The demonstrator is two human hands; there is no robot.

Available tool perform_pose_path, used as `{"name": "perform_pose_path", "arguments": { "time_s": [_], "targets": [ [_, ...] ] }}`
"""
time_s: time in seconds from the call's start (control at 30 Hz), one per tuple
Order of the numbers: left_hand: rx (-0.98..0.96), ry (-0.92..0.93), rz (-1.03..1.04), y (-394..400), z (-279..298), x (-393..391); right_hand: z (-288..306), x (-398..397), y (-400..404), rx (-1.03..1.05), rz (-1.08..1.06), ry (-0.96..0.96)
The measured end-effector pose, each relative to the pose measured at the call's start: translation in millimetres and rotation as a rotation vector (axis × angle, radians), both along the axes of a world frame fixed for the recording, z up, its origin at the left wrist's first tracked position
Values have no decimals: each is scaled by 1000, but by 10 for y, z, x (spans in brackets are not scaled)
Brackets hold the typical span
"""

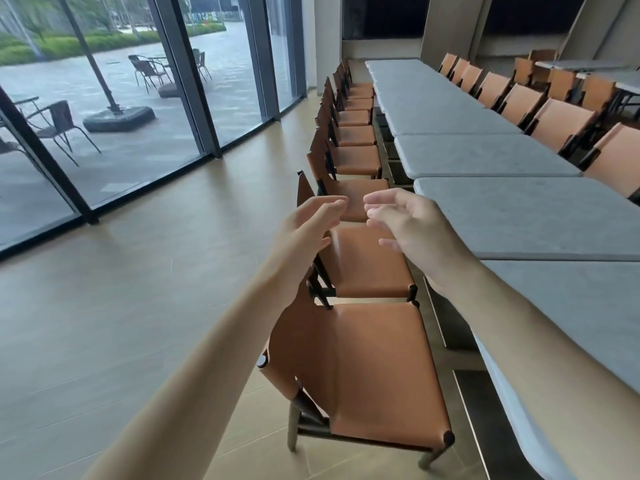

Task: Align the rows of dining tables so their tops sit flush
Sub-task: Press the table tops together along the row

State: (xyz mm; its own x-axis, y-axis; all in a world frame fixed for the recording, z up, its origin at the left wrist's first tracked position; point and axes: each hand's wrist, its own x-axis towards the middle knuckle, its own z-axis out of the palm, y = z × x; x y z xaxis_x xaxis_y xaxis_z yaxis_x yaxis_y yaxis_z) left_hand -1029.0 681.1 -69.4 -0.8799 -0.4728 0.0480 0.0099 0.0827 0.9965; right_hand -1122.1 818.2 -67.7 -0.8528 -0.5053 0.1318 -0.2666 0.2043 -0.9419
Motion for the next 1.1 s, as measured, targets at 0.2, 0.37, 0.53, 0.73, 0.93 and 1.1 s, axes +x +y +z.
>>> {"name": "perform_pose_path", "arguments": {
  "time_s": [0.2, 0.37, 0.53, 0.73, 0.93, 1.1],
  "targets": [
    [39, -6, -24, -248, -64, -21, 14, -49, -243, -45, -27, -42],
    [45, -1, -34, -669, -68, -217, -52, -191, -660, -68, -88, -39],
    [15, 30, -71, -1169, -3, -532, -71, -440, -1166, -112, -156, -47],
    [-72, 22, -110, -1930, 5, -831, -136, -750, -1841, -162, -215, -84],
    [-62, -2, -89, -2621, -67, -1066, -283, -959, -2442, -131, -200, -129],
    [-56, -40, -99, -3058, -149, -1335, -361, -1210, -2757, -121, -245, -156]
  ]
}}
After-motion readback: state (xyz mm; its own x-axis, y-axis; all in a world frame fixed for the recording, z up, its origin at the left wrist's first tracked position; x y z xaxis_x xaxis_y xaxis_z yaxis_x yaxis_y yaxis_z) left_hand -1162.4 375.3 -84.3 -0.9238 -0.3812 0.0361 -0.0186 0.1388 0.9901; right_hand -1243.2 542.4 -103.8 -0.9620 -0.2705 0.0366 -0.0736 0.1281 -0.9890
